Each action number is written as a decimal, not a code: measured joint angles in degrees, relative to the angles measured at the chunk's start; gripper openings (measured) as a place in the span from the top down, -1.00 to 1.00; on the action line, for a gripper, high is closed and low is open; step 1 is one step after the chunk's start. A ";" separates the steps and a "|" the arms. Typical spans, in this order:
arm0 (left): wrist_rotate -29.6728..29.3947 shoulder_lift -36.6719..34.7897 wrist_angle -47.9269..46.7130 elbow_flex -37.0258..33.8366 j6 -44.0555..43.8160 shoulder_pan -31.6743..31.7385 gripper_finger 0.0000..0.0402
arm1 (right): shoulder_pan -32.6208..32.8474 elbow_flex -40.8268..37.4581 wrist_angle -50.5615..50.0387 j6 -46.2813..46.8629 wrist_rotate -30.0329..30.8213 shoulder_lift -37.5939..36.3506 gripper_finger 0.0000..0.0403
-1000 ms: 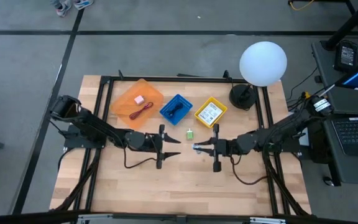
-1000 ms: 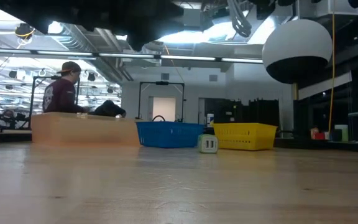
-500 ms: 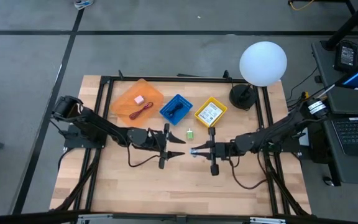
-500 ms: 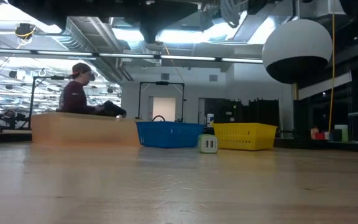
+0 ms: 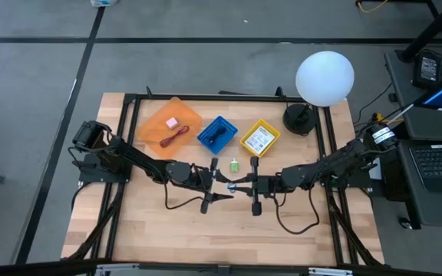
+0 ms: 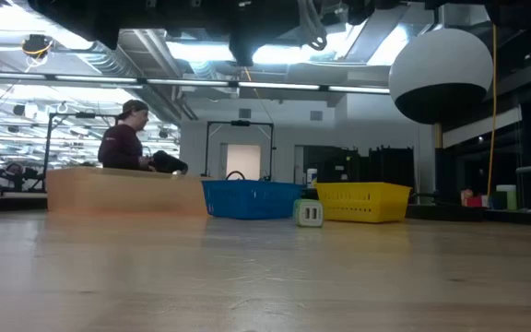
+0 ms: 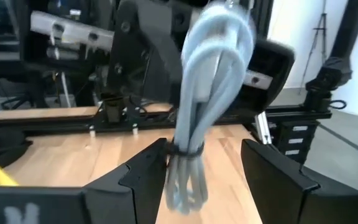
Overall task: Pick and place items into bin
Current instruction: Put the light blue charger cable into the blue bin
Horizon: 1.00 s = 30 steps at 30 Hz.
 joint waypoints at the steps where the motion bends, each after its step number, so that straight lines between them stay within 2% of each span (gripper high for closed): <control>1: 0.43 -0.02 0.07 0.11 0.10 0.02 0.01 | 0.00 0.00 0.01 0.00 -0.17 0.07 0.90; 10: 0.28 -0.02 -0.19 0.13 0.18 0.00 0.21 | 0.02 0.00 0.26 -0.13 -0.58 0.07 0.91; 14: 0.02 -0.02 -0.24 0.13 1.53 0.02 0.46 | 0.04 0.00 0.38 -0.15 -0.67 0.07 0.91; 19: 0.26 -0.02 -0.44 0.13 4.94 0.02 0.86 | 0.04 0.00 0.43 -0.19 -1.97 0.06 0.91; 23: 0.42 -0.04 -0.57 0.13 5.14 -0.02 0.88 | 0.04 0.00 0.43 0.08 -2.36 0.05 0.87; 30: 0.59 -0.15 -1.90 0.11 5.14 -0.02 0.88 | 0.22 0.00 0.08 1.73 -1.78 -0.45 0.51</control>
